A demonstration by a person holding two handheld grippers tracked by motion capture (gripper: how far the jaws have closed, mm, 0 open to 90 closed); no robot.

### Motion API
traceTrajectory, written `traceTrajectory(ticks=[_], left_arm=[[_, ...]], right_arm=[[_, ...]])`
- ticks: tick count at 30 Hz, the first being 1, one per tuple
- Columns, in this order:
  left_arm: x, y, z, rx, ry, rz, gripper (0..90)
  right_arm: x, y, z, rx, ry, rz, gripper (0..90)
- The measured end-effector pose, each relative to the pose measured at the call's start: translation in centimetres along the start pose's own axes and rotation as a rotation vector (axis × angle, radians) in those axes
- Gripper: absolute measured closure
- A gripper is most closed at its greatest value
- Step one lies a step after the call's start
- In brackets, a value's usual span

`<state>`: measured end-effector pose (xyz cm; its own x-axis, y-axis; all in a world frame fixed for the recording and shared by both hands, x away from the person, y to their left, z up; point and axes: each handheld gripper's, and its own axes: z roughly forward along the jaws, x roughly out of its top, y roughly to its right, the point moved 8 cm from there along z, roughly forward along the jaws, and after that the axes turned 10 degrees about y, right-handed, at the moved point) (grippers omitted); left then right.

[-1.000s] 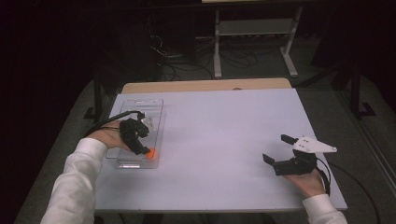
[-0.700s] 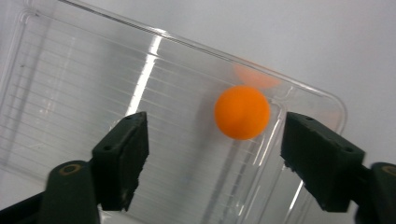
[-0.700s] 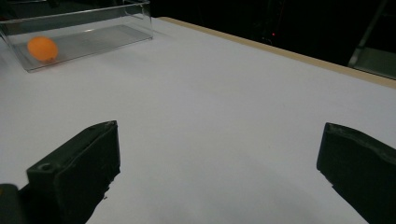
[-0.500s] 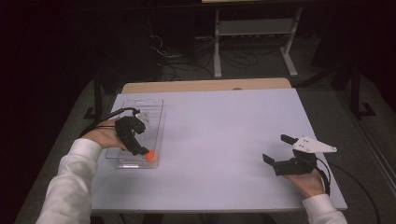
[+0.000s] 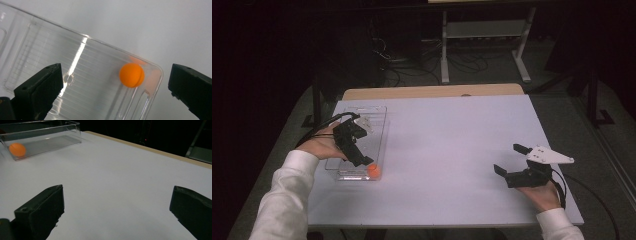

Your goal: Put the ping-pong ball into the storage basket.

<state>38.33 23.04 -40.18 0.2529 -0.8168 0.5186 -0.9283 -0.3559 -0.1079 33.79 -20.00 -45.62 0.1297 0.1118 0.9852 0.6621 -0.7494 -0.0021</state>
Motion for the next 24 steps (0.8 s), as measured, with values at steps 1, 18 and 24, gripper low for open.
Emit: traceTrajectory(ticks=[1,18,24], left_arm=[[0.1,0.0,-0.1,0.004,0.007,0.001,0.0],[-0.3,0.7,-1.2,0.059,0.179,-0.050,0.0],[-1.2,0.8,-1.7,0.081,0.231,-0.079,0.0]], right_arm=[[0.0,0.0,0.0,0.001,0.000,0.000,0.0],[0.1,-0.2,0.0,0.006,0.001,0.001,0.0],[0.0,-0.2,0.1,0.006,-0.002,0.000,0.0]])
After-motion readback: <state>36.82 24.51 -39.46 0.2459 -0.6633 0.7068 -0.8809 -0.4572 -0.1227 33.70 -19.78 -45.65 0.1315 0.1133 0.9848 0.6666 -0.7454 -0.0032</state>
